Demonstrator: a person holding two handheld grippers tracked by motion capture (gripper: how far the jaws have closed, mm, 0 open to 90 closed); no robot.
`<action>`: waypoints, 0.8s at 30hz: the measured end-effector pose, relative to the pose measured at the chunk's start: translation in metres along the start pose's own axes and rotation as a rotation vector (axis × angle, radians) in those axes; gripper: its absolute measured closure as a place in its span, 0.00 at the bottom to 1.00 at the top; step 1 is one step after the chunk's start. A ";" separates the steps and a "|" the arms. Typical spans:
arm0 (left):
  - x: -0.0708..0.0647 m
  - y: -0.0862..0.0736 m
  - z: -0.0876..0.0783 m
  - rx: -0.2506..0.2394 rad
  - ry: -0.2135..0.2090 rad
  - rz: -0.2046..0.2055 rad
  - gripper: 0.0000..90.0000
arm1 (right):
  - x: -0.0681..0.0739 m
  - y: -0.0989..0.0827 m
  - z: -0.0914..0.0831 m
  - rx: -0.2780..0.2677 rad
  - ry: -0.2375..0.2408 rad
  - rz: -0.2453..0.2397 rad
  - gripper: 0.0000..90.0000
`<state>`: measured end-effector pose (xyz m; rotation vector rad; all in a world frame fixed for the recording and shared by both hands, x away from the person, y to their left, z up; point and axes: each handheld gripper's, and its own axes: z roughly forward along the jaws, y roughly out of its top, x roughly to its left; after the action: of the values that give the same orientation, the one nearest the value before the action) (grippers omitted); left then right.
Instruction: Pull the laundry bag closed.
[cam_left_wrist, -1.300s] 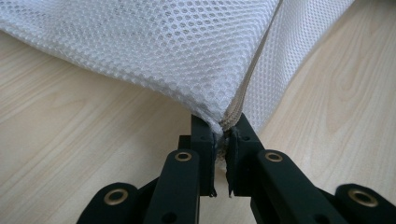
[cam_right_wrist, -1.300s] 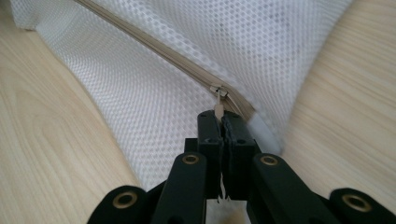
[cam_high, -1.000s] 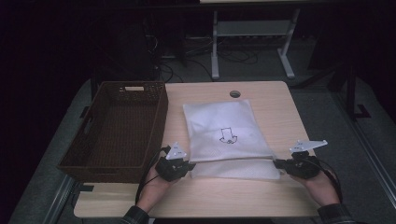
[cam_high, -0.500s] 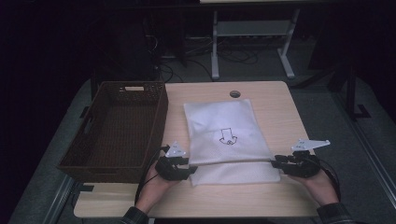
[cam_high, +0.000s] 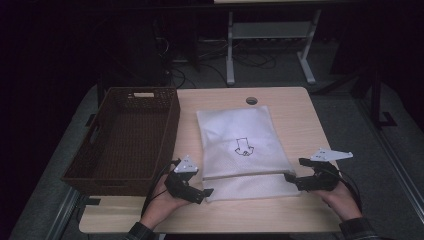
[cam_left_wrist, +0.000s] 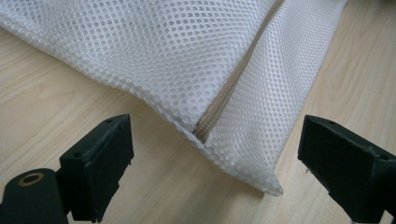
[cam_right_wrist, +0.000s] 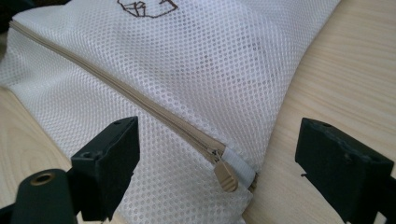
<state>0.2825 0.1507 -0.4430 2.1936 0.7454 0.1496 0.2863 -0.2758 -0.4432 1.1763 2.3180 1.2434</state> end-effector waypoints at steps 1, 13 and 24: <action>-0.001 -0.001 -0.001 -0.002 -0.001 0.003 0.11 | 0.000 -0.001 -0.001 -0.003 -0.002 -0.001 0.14; -0.016 -0.016 -0.010 0.017 0.012 0.031 0.09 | 0.005 -0.025 -0.023 -0.004 -0.027 -0.006 0.14; -0.019 -0.036 -0.025 0.011 0.036 0.008 0.09 | 0.008 -0.044 -0.038 0.023 -0.036 -0.021 0.14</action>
<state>0.2420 0.1746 -0.4494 2.2100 0.7590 0.1904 0.2366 -0.3050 -0.4545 1.1691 2.3183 1.1815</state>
